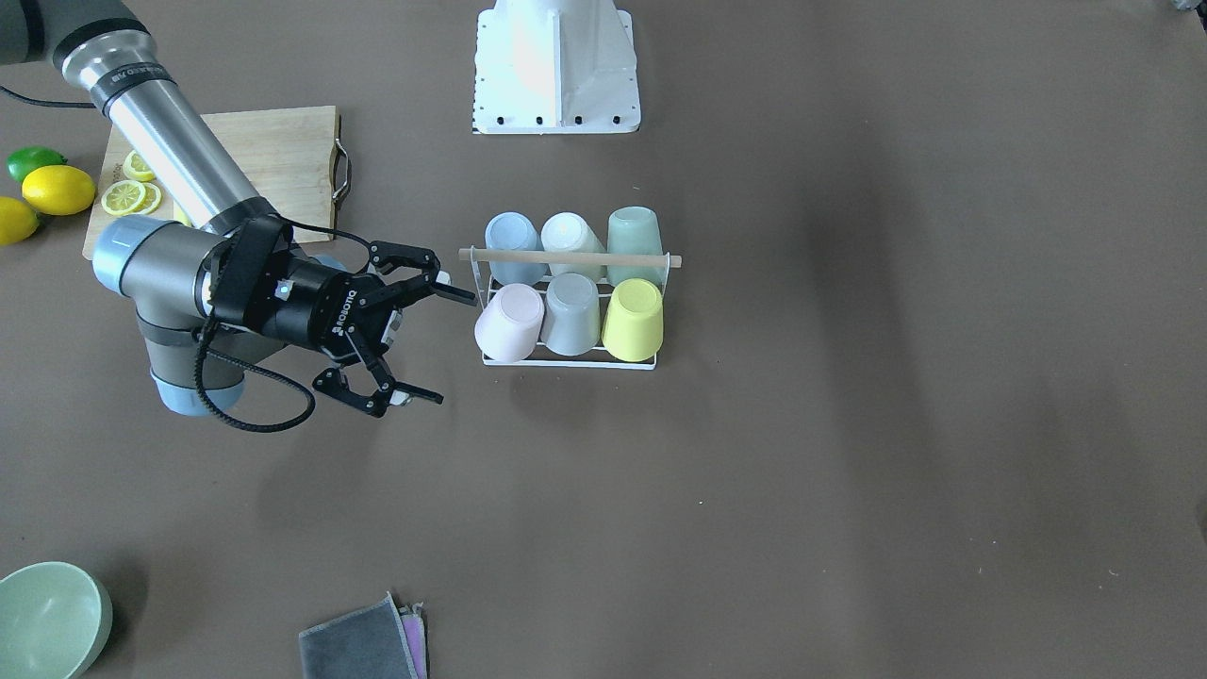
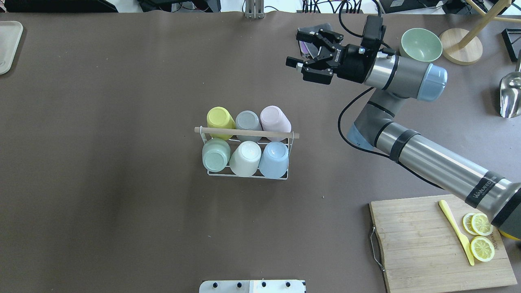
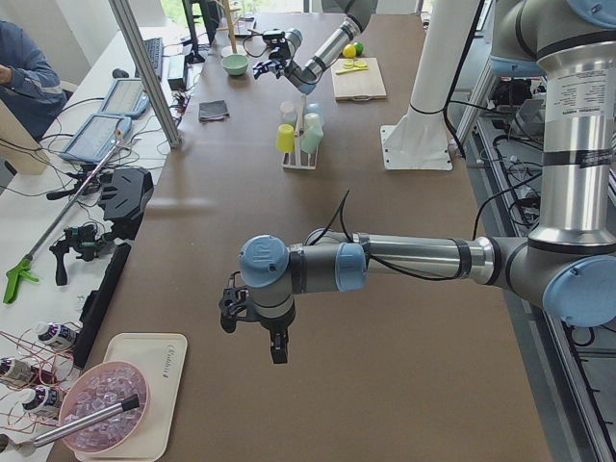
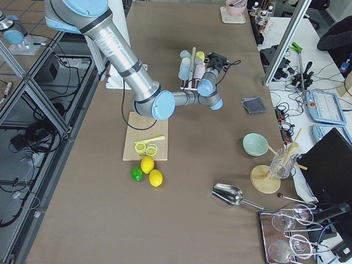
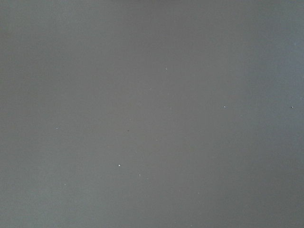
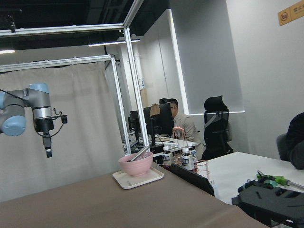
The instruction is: Place cup on cup holder
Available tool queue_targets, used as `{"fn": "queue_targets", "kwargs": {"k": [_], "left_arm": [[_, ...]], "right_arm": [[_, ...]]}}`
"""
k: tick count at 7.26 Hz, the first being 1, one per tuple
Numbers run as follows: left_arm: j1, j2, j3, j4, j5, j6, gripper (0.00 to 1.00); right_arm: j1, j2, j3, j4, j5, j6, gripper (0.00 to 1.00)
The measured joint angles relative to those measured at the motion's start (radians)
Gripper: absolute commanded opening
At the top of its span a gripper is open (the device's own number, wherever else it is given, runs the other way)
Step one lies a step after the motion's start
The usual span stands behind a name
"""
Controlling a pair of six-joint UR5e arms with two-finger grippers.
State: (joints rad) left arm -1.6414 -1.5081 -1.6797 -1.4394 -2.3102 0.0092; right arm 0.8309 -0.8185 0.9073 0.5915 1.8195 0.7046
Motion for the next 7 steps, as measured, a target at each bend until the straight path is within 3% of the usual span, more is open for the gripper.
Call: {"fn": "queue_targets", "kwargs": {"k": [4, 7], "left_arm": [[0.0, 0.0, 0.0, 0.005, -0.001, 0.0, 0.98], [0.0, 0.0, -0.001, 0.005, -0.002, 0.0, 0.98]], "right_arm": [[0.124, -0.022, 0.104, -0.532, 0.002, -0.003, 1.0], [0.136, -0.103, 0.288, -1.003, -0.011, 0.008, 1.0]]}}
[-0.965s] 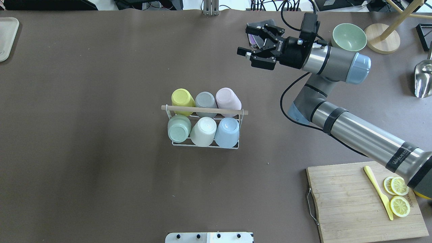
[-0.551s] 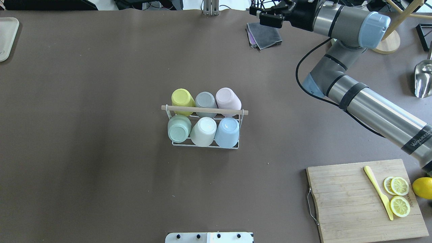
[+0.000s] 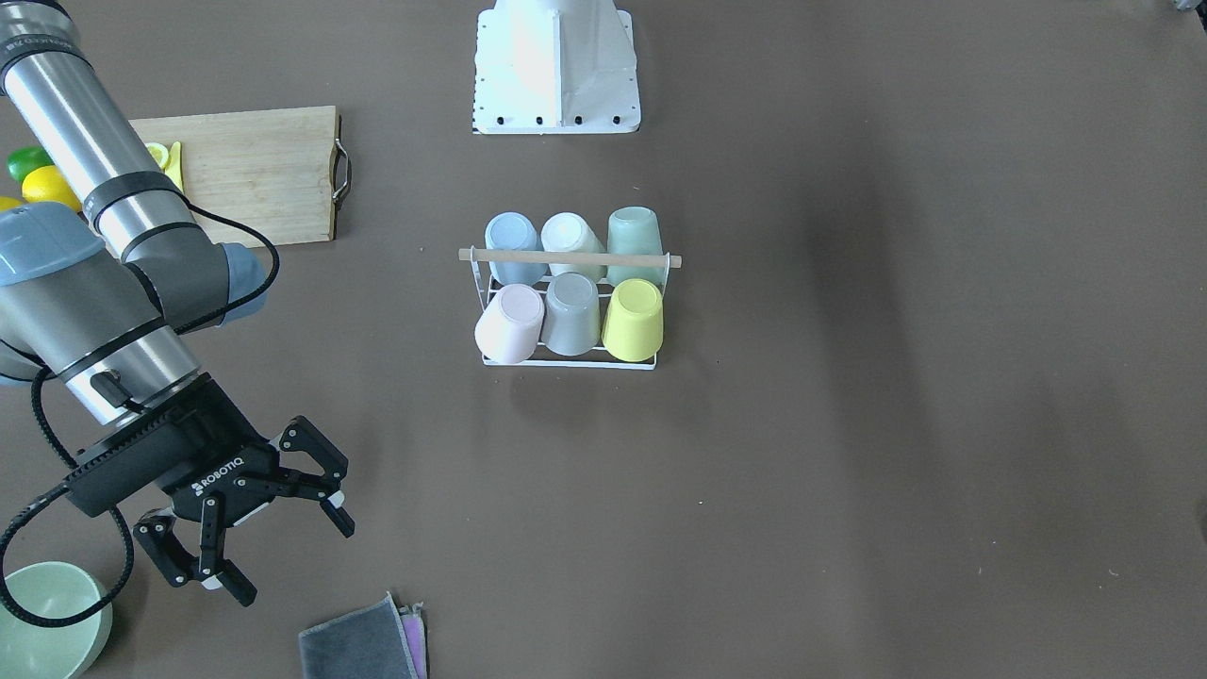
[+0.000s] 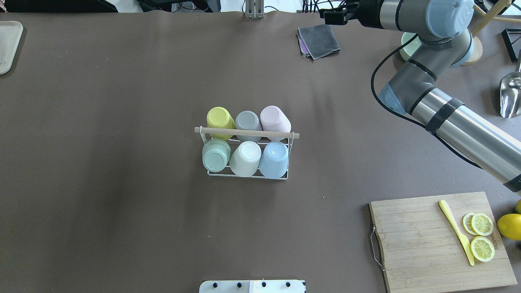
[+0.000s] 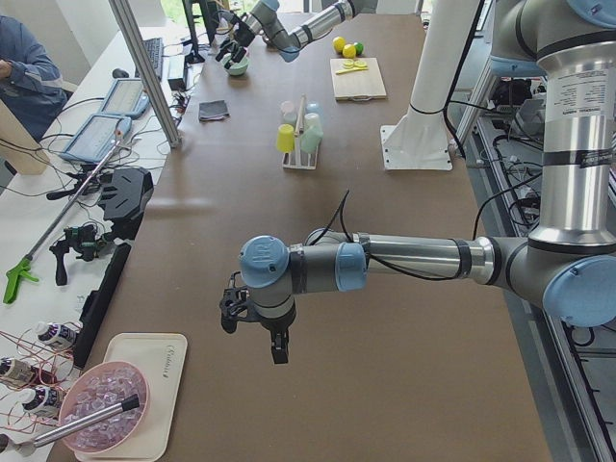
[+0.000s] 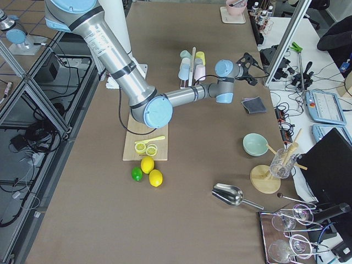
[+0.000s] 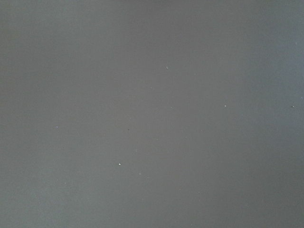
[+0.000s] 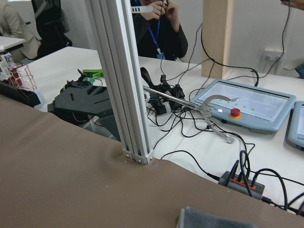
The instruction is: Place cup on cup holder
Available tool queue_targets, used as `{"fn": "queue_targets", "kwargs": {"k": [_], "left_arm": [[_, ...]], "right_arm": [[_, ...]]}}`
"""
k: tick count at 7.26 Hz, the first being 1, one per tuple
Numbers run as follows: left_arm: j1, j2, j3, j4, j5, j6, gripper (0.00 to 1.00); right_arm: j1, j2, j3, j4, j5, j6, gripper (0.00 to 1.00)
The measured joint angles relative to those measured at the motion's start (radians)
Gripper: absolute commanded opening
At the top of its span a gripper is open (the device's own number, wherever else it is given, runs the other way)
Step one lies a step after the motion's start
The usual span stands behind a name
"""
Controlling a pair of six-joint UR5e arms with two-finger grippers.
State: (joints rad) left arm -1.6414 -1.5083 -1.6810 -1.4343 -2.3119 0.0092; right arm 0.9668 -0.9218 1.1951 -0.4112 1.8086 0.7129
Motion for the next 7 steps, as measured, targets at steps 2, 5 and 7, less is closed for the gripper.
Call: {"fn": "queue_targets", "kwargs": {"k": [2, 5, 7], "left_arm": [[-0.001, 0.0, 0.0, 0.0, -0.002, 0.0, 0.98], [-0.001, 0.0, 0.0, 0.0, -0.003, 0.0, 0.98], [-0.002, 0.0, 0.0, 0.0, -0.003, 0.0, 0.98]], "right_arm": [[-0.006, -0.08, 0.224, -0.35, 0.017, 0.032, 1.0], [0.1, -0.221, 0.447, -0.789, 0.128, -0.085, 1.0], [0.238, -0.302, 0.532, -1.052, 0.202, -0.268, 1.0]]}}
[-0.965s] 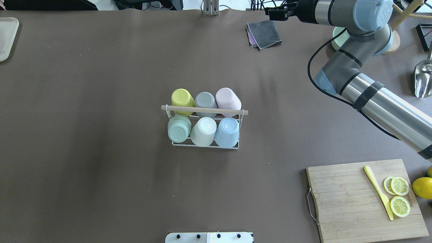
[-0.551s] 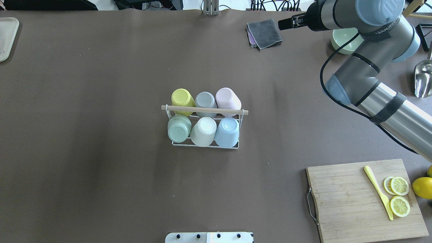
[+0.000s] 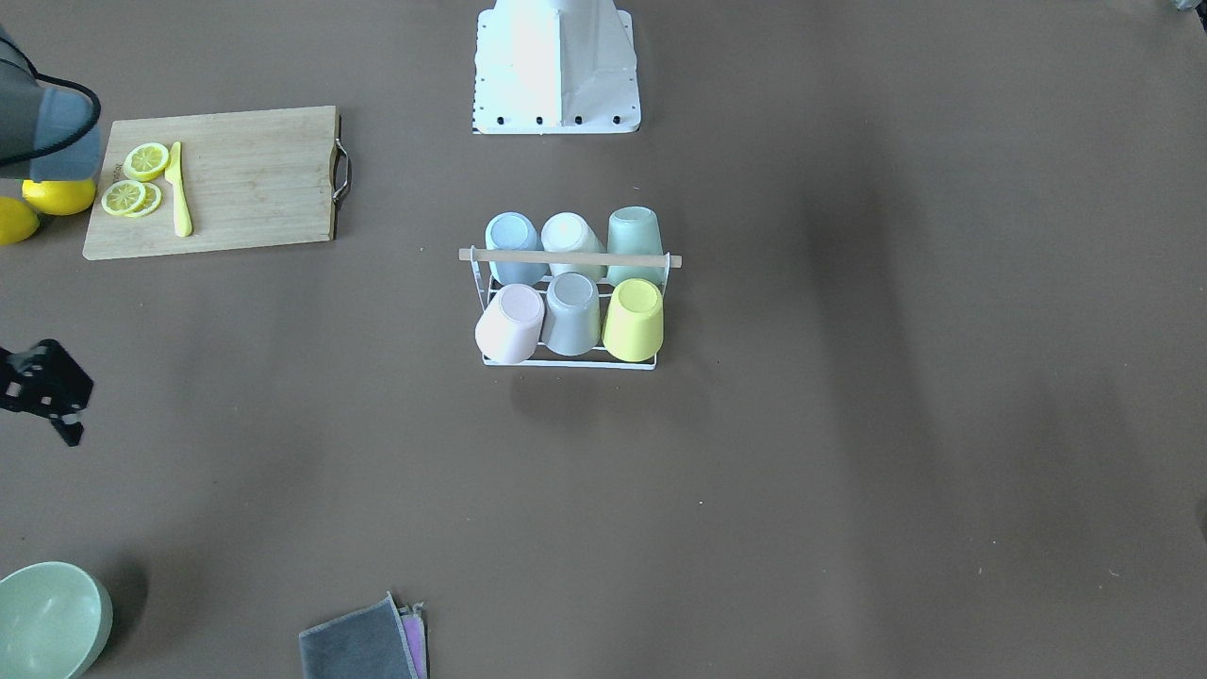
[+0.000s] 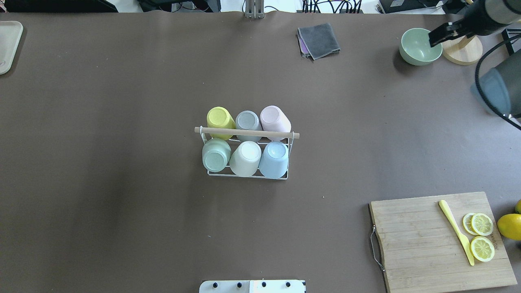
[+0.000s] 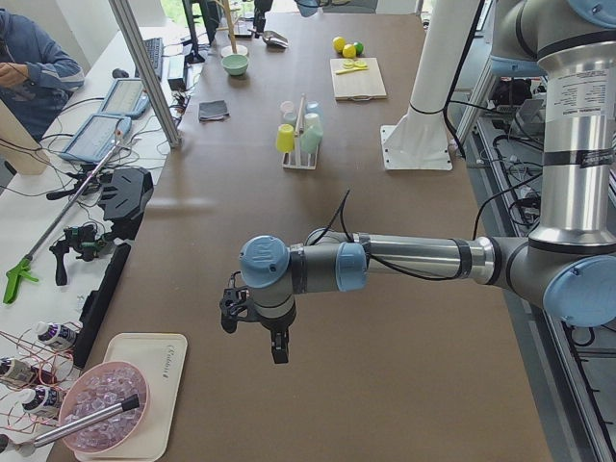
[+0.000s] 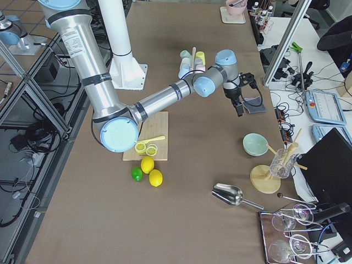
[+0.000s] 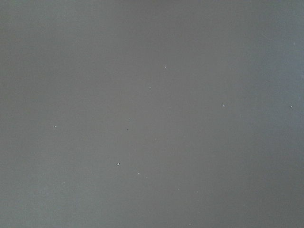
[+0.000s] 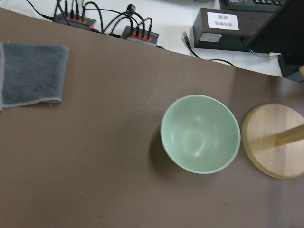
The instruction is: Place cup on cup holder
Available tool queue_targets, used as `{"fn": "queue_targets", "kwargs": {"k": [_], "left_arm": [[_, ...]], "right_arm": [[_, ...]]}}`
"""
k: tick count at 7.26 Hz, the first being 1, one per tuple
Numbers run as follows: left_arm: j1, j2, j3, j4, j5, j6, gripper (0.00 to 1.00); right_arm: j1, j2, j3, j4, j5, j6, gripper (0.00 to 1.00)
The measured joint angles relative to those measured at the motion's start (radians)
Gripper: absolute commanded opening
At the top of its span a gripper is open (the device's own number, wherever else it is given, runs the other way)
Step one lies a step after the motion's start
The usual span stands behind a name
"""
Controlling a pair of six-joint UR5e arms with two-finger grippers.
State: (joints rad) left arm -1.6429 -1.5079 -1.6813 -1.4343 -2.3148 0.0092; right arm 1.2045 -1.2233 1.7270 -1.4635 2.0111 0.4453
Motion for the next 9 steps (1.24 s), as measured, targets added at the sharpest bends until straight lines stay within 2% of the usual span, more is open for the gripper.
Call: {"fn": "queue_targets", "kwargs": {"k": [2, 3, 6, 9], "left_arm": [[0.0, 0.0, 0.0, 0.0, 0.0, 0.0, 0.98], [0.0, 0.0, 0.0, 0.0, 0.0, 0.0, 0.98], [-0.002, 0.001, -0.002, 0.0, 0.0, 0.0, 0.98], [-0.003, 0.001, -0.002, 0.003, -0.001, 0.0, 0.98]], "right_arm": [[0.122, -0.065, 0.057, -0.22, 0.066, -0.156, 1.0], [0.18, -0.116, 0.063, -0.255, 0.126, -0.195, 1.0], [0.314, -0.297, 0.055, -0.268, 0.255, -0.251, 1.0], [0.401, -0.391, -0.016, -0.268, 0.338, -0.406, 1.0]]}}
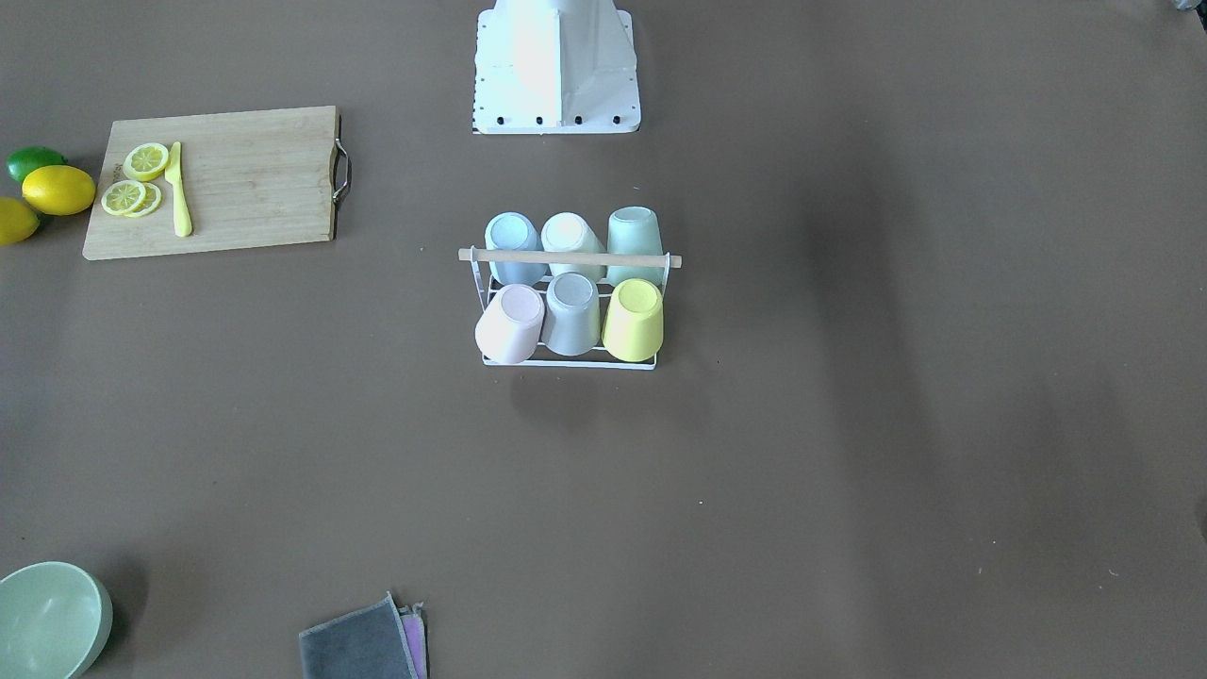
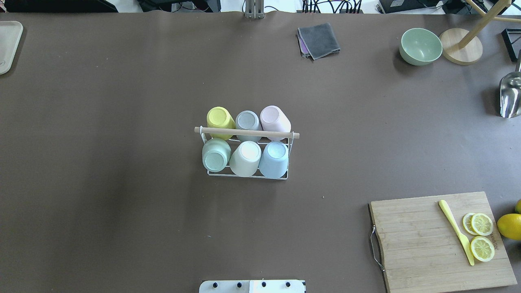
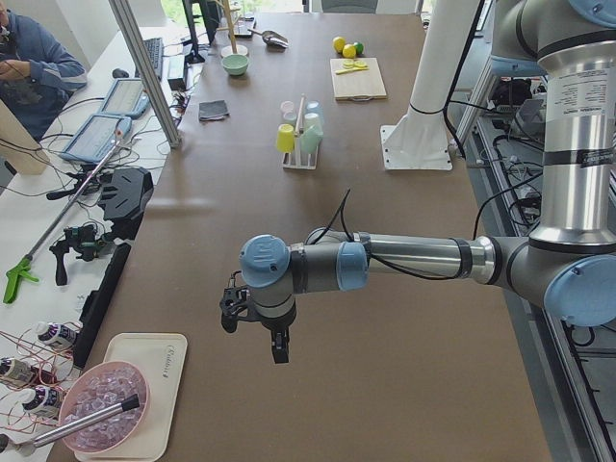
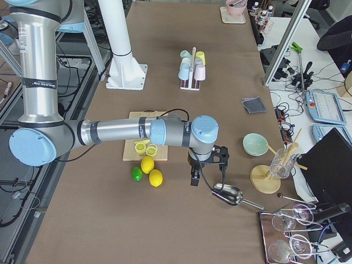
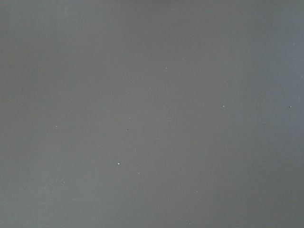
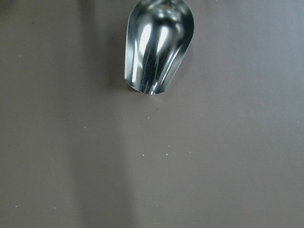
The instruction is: Place cup on cup holder
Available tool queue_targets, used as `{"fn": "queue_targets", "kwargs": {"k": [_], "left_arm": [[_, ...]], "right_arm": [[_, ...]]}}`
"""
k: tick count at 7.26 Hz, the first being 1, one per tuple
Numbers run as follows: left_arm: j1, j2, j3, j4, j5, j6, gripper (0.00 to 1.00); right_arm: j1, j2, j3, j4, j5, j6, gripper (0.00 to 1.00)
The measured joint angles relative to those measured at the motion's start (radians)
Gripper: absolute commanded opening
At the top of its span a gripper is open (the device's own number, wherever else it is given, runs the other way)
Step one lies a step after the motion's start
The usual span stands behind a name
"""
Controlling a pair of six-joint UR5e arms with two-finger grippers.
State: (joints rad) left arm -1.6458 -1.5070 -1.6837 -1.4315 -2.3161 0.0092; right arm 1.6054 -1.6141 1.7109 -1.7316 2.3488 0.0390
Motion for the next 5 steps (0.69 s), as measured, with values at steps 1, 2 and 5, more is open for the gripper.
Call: {"fn": "queue_targets", "kwargs": {"k": [1, 2, 5], "left_arm": [[0.0, 0.0, 0.0, 0.0, 0.0, 0.0, 0.98], [0.0, -0.001, 0.0, 0.0, 0.0, 0.0, 0.98], [0.0, 0.0, -0.001, 0.0, 0.0, 0.0, 0.98]], "right_arm": [[0.01, -0.013, -0.016, 0.001, 0.011, -0.013, 1.0], [0.014, -0.02, -0.025, 0.001, 0.015, -0.016, 1.0], [0.016, -0.018, -0.029, 0.001, 0.01, -0.006, 1.0]]}}
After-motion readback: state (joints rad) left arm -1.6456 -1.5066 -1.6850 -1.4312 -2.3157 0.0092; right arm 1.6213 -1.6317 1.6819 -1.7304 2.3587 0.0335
